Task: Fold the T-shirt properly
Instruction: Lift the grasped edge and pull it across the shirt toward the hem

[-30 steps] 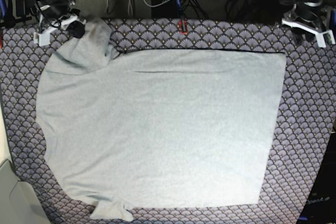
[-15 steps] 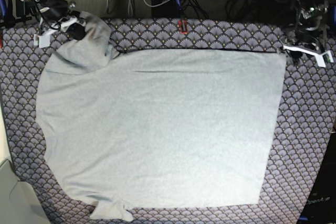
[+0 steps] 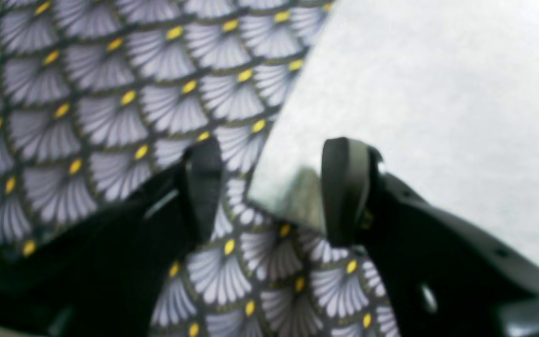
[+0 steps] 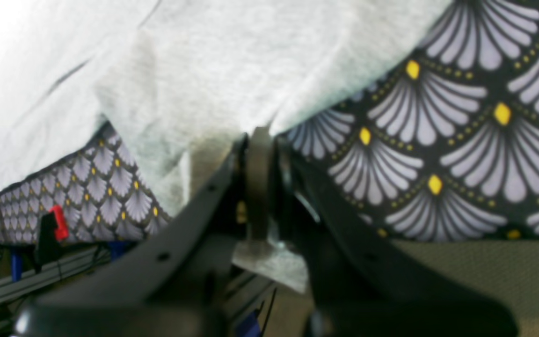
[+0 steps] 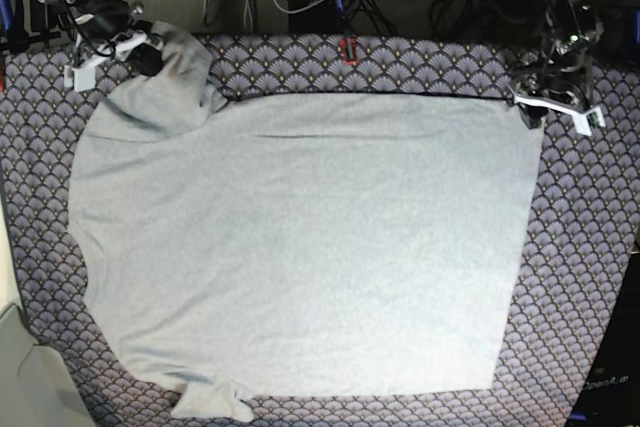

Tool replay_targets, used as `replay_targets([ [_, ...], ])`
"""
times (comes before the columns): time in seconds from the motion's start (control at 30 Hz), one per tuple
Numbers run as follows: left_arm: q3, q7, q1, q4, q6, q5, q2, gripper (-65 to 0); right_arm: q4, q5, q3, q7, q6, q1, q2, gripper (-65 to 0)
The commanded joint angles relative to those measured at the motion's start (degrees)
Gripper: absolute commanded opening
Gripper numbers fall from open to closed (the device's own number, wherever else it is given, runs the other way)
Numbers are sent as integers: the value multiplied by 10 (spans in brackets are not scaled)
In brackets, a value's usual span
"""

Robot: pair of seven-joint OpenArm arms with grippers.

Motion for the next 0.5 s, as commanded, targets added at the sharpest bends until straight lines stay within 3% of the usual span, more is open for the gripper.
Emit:
replay_targets([
  [0.0,-1,-4,-3,8,-5,-4,-6,-310,0,-8,2,-19,-6,-6,6,-650],
  [0.47,2,-4,16,-30,-6,-9,13,-336,2,-8,1,-20,-6,-6,6,-650],
])
